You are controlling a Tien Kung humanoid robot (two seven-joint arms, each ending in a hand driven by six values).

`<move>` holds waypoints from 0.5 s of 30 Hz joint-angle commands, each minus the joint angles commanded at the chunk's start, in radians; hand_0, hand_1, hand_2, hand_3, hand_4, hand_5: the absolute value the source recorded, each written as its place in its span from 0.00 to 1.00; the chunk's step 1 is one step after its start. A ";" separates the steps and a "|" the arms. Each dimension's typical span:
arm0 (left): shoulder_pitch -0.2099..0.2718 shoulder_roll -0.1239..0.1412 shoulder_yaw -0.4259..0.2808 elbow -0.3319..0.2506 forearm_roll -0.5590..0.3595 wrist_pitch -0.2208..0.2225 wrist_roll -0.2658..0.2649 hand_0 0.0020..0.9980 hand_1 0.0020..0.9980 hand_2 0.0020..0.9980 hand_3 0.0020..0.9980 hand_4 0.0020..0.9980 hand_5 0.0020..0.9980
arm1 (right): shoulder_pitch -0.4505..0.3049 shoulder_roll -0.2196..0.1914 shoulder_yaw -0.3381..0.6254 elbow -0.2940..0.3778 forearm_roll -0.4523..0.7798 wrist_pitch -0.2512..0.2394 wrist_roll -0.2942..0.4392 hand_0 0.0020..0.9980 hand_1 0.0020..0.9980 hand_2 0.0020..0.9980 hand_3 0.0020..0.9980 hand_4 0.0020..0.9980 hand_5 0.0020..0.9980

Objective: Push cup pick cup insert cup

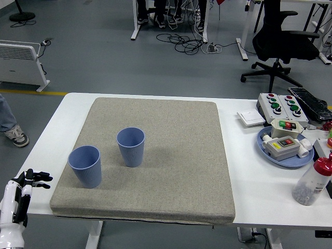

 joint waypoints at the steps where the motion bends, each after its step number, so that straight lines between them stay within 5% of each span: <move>1: 0.000 0.001 0.008 0.001 0.008 -0.003 0.000 0.35 0.48 0.46 0.43 0.52 1.00 | -0.001 0.000 0.000 0.000 0.001 0.000 0.000 0.73 0.66 0.69 0.60 0.11 0.53; 15: -0.057 -0.025 0.073 0.054 0.063 -0.078 0.042 0.42 0.50 0.48 0.44 0.52 1.00 | -0.011 0.000 -0.007 0.000 0.017 0.000 0.002 0.73 0.66 0.68 0.59 0.11 0.53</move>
